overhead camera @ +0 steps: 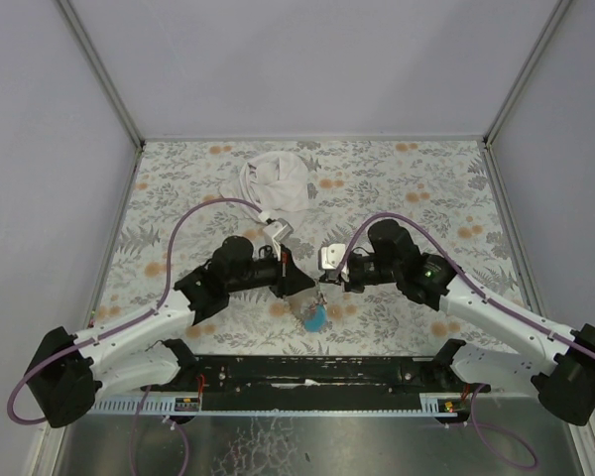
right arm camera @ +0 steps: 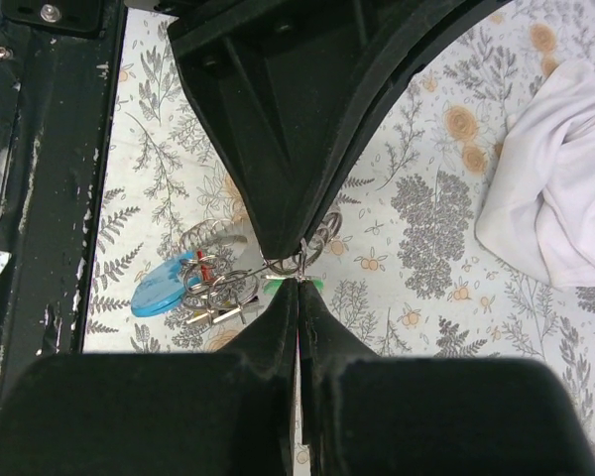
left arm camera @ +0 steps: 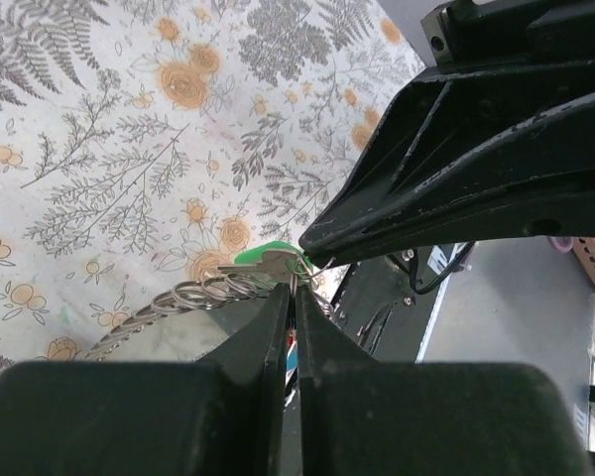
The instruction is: Put the keys on the keyring
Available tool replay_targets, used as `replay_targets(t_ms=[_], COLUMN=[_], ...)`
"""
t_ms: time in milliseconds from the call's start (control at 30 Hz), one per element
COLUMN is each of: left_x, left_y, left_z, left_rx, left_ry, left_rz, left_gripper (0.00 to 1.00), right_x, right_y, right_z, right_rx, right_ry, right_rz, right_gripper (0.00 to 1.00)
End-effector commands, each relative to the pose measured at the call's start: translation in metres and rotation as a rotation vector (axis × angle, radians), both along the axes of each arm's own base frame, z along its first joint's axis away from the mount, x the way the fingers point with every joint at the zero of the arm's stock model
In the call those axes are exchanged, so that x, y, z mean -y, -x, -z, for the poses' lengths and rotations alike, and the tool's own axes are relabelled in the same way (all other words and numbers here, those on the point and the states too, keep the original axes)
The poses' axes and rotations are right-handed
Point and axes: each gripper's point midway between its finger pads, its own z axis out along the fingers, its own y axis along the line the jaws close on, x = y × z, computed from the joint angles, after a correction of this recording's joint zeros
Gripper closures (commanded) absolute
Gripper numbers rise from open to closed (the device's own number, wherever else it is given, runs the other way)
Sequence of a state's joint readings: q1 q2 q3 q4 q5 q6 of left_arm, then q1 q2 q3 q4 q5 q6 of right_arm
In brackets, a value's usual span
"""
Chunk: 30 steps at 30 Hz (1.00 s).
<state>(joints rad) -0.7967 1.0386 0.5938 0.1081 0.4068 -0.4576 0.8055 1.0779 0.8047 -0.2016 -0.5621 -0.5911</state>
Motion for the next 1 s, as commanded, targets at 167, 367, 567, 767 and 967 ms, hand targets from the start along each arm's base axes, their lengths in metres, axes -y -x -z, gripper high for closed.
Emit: replay_targets(t_ms=[167, 367, 567, 767, 967], left_x=[-0.015, -0.016, -0.025, -0.03, -0.047], left_y=[-0.029, -0.038, -0.049, -0.052, -0.056], left_z=[-0.03, -0.028, -0.028, -0.027, -0.035], left_rx=[0.09, 0.062, 0.056, 0.054, 0.147], left_ry=[0.157, 0.246, 0.32, 0.384, 0.406], left_rz=[-0.22, -0.297, -0.391, -0.435, -0.496], left_gripper=[1.0, 1.0, 1.0, 1.0, 1.0], right_x=[0.003, -0.005, -0.01, -0.014, -0.008], right_y=[0.011, 0.017, 0.02, 0.019, 0.017], right_z=[-0.014, 0.002, 0.012, 0.024, 0.028], right_rx=[0.015, -0.016, -0.014, -0.013, -0.009], right_ry=[-0.029, 0.008, 0.018, 0.071, 0.099], right_rz=[-0.022, -0.043, -0.045, -0.034, 0.0], right_gripper=[1.0, 1.0, 1.0, 1.0, 1.0])
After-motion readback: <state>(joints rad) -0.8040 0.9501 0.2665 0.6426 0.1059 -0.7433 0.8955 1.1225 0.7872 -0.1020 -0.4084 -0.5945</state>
